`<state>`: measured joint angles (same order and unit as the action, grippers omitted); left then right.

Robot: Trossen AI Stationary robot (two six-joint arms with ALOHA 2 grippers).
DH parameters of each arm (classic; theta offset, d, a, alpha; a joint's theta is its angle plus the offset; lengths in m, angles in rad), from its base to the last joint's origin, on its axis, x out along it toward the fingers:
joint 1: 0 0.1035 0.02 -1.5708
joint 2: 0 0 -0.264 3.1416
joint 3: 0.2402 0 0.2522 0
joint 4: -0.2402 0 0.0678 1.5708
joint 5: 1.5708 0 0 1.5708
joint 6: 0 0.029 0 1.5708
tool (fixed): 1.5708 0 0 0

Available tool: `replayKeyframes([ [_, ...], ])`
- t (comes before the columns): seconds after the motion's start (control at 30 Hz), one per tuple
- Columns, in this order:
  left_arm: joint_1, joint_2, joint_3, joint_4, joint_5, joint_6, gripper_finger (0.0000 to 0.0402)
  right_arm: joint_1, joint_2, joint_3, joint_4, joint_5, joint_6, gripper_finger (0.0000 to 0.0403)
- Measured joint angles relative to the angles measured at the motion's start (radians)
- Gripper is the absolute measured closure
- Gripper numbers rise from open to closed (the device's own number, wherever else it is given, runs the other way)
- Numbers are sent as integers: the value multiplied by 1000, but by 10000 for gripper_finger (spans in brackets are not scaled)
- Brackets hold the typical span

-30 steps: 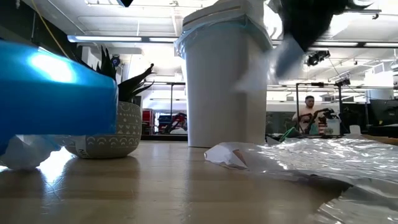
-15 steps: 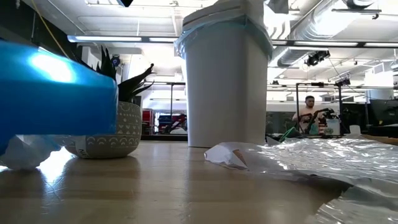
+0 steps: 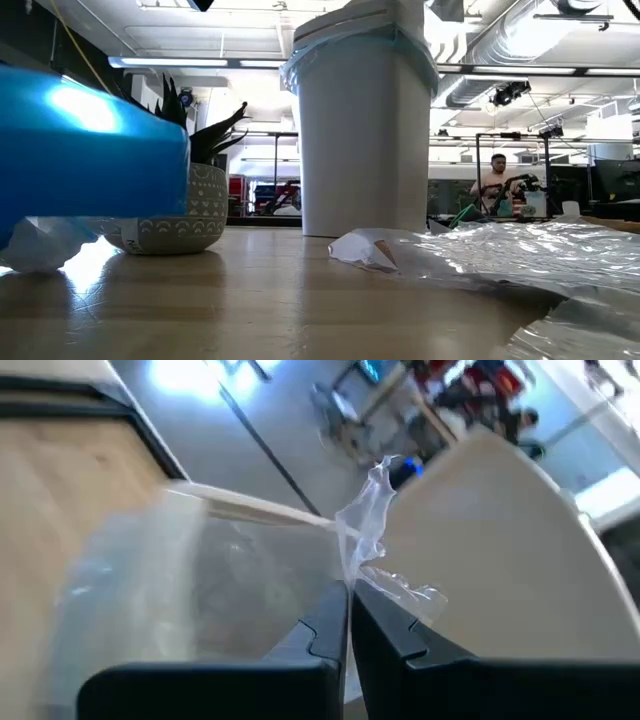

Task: Place trash/remove bag and relplace
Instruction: Put the transparent plastic into the trash bin

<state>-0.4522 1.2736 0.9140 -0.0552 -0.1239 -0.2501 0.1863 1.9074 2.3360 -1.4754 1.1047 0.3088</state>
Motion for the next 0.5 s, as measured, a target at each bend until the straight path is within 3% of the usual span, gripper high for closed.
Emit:
replayKeyframes([
  [0.2, 0, 0, 0, -2, 10, -7, 232, -150, 1, -1, -61, -66, -12, 403],
  [0.5, 0, 0, 0, -1, 10, -3, 232, -270, 4, -2, -77, -315, 83, 403],
])
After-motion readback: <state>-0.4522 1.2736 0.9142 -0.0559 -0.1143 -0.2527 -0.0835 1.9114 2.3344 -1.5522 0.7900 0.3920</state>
